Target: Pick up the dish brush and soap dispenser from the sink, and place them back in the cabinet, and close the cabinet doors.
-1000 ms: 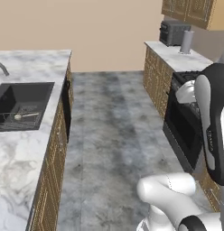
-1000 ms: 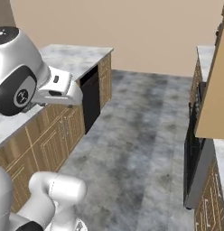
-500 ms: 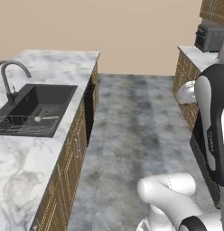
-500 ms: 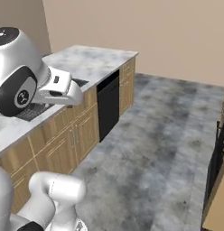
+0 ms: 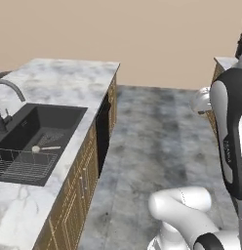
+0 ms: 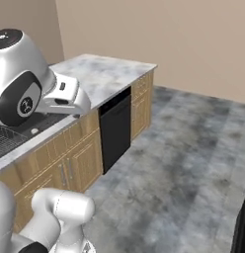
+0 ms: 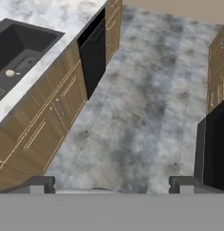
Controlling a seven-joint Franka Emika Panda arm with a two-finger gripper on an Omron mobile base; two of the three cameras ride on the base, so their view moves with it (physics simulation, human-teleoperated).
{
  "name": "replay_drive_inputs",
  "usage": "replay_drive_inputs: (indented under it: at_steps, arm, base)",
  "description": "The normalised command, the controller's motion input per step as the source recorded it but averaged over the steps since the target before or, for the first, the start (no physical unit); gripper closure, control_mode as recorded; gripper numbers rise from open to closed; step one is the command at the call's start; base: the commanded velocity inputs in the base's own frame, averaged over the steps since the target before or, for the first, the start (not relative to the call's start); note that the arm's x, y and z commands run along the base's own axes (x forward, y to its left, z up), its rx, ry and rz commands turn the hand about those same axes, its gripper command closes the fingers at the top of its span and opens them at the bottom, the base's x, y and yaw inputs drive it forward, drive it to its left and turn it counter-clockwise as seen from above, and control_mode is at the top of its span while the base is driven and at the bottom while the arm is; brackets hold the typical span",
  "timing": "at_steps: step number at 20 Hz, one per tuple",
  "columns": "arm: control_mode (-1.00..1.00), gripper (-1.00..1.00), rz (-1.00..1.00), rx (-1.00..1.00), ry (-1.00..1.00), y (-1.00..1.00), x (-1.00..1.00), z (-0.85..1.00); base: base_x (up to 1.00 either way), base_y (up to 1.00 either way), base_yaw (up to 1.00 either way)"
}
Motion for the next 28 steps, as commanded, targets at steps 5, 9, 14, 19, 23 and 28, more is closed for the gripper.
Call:
replay_drive_inputs:
  at_steps: [5, 9, 14, 19, 23, 28]
  arm:
    - [1.00, -1.00, 0.00, 0.00, 0.00, 0.00, 0.00, 0.00]
    - [1.00, -1.00, 0.00, 0.00, 0.00, 0.00, 0.00, 0.00]
    - [1.00, -1.00, 0.00, 0.00, 0.00, 0.00, 0.00, 0.00]
    - [1.00, -1.00, 0.00, 0.00, 0.00, 0.00, 0.00, 0.00]
    - [1.00, -1.00, 0.00, 0.00, 0.00, 0.00, 0.00, 0.00]
    - [1.00, -1.00, 0.00, 0.00, 0.00, 0.00, 0.00, 0.00]
  base:
    - [0.64, -0.30, 0.25]
    - [0.63, -0.28, 0.27]
    - [0.66, -0.29, 0.29]
    - [0.65, -0.32, 0.33]
    - [0.56, -0.31, 0.42]
    - [0.47, -0.27, 0.47]
